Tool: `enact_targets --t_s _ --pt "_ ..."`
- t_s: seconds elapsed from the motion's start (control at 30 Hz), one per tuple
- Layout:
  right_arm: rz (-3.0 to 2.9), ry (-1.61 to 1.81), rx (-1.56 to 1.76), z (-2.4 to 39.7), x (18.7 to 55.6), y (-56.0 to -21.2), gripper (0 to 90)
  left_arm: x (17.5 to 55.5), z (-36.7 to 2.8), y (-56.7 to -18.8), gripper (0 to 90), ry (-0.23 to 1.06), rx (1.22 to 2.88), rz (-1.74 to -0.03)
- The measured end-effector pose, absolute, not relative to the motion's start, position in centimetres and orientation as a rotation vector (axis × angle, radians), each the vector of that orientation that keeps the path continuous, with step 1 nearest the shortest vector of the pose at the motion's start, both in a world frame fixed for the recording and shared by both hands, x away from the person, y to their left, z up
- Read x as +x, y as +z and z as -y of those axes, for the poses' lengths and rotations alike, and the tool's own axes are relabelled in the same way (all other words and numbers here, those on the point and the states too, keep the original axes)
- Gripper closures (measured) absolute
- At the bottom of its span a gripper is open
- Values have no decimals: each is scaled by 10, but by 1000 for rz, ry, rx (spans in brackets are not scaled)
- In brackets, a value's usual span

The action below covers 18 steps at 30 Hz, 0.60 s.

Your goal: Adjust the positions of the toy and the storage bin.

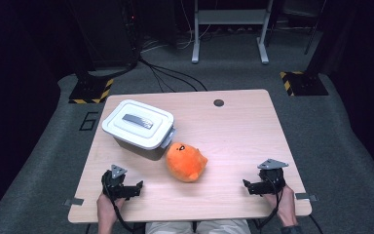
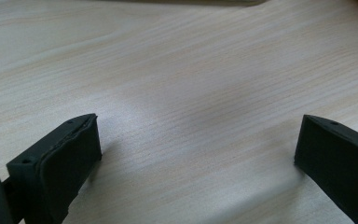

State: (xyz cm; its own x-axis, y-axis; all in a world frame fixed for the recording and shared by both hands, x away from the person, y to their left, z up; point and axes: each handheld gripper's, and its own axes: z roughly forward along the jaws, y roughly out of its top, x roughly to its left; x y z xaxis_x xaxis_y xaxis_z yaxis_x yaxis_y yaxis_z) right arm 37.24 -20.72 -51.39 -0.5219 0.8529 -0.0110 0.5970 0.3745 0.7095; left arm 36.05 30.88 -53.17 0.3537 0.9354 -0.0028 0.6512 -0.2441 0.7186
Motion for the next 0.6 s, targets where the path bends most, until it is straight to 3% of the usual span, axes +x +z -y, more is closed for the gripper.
enact_targets --t_s 0.6 --pt "-2320 1026 1123 165 372 -483 34 361 -309 -532 2 581 1989 -1377"
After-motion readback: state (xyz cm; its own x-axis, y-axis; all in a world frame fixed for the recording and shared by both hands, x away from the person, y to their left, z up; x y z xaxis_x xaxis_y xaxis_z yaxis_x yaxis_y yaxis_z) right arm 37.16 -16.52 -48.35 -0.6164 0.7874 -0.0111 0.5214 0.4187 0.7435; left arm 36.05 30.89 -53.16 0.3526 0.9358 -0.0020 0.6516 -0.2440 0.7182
